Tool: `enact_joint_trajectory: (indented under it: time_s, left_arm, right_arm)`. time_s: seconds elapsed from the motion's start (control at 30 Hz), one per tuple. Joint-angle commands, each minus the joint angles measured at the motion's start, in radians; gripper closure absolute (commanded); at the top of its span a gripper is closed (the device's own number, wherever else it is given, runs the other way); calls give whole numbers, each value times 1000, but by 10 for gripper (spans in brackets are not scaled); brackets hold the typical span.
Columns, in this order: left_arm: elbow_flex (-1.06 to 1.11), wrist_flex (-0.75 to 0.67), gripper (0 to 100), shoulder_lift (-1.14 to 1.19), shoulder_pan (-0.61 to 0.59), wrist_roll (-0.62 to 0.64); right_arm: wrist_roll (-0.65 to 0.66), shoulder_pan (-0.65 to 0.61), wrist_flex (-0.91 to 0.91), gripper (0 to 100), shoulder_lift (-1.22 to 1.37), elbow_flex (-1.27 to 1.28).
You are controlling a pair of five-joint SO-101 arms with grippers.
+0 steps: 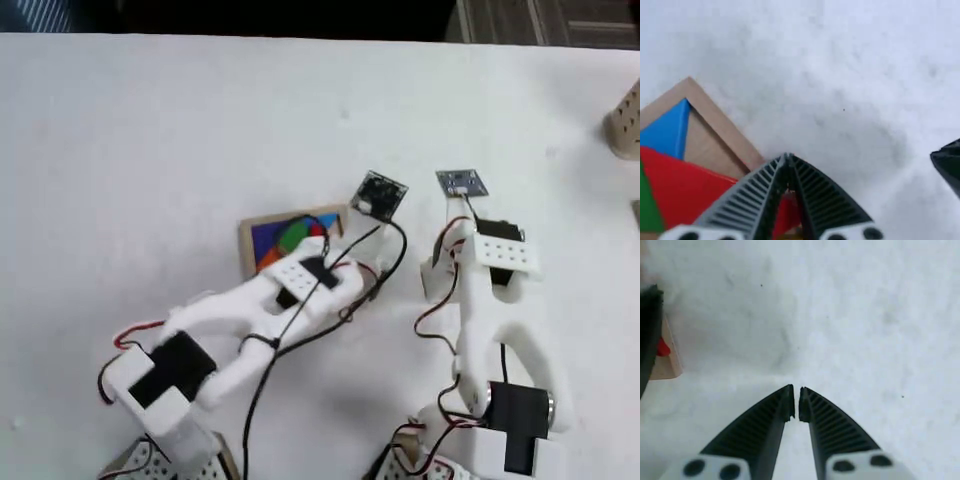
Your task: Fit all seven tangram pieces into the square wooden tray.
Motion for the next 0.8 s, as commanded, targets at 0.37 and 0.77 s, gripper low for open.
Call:
enact_joint_trajectory:
  time_s: [0.37, 0.77]
  left_arm:
    - [14, 222, 977, -163, 22, 2]
    - [172, 342, 977, -473, -130, 2]
  right_arm:
    - [15, 4, -25, 981, 76, -54]
    - [15, 5, -24, 981, 87, -55]
